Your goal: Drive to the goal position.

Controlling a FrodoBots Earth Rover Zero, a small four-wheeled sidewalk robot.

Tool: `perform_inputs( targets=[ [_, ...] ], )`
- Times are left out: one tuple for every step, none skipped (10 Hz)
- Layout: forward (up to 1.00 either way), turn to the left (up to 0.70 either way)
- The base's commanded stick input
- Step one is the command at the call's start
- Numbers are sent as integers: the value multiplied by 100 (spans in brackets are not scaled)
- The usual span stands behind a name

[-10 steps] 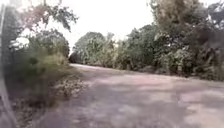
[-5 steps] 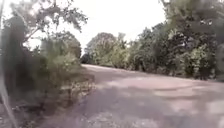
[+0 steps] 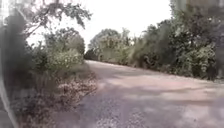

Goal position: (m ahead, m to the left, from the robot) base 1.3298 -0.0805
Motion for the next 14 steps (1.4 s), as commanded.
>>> perform_inputs(
  targets=[
    [5, 0],
    [5, 0],
    [5, 0],
    [5, 0],
    [5, 0],
    [5, 0],
    [6, 0],
    [6, 0],
    [6, 0],
    [6, 0],
    [6, 0],
    [5, 0],
    [5, 0],
    [6, 0]
  ],
)
